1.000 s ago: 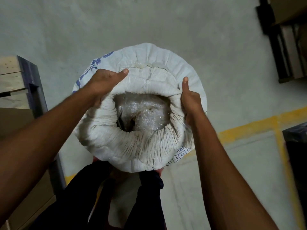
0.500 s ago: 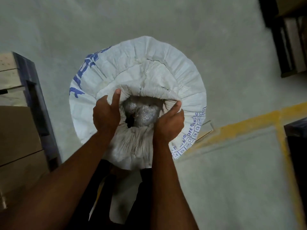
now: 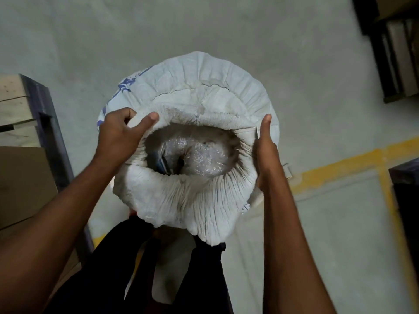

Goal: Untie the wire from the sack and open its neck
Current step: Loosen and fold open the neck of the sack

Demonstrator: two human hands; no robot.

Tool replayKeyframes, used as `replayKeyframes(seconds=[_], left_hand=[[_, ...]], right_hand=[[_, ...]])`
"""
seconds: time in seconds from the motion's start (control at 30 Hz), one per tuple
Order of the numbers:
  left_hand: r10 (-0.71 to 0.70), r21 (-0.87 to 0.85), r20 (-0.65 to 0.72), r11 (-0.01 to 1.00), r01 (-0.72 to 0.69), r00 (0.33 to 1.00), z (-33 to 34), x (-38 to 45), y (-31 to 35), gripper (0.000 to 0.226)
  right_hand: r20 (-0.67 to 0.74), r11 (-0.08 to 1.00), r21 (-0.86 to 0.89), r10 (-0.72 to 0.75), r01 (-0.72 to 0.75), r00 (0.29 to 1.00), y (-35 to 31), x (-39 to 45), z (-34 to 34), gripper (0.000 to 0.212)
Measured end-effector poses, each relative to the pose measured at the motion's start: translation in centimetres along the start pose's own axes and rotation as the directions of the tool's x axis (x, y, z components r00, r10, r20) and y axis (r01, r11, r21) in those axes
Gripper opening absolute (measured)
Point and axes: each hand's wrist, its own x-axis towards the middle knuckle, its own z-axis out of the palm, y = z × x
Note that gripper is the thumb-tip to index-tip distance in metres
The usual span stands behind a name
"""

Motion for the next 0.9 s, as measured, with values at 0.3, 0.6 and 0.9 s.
replayKeyframes(seconds=[0.3, 0.6, 0.9], left_hand=[[-0.272, 0.002, -0.249, 0.960, 0.282, 0.929, 4.3, -5.5, -1.6, 0.064], [-0.413, -0.299, -0.239, 0.893, 0.338, 0.879, 7.7, -6.4, 0.8, 0.055], [-0.180, -0.233, -0.201, 0.964, 0.132, 0.963, 1.4, -5.6, -2.8, 0.062]], right_hand=[[-0.594, 0.884, -0.467, -0.294, -0.023, 0.749, 5.0, -3.8, 6.3, 0.065], [-0.708, 0.891, 0.348, 0.047, 0.291, 0.704, 6.4, -2.9, 9.9, 0.038], [-0.326, 0.966, 0.250, 0.142, -0.060, 0.935, 4.4, -1.9, 1.8, 0.085]])
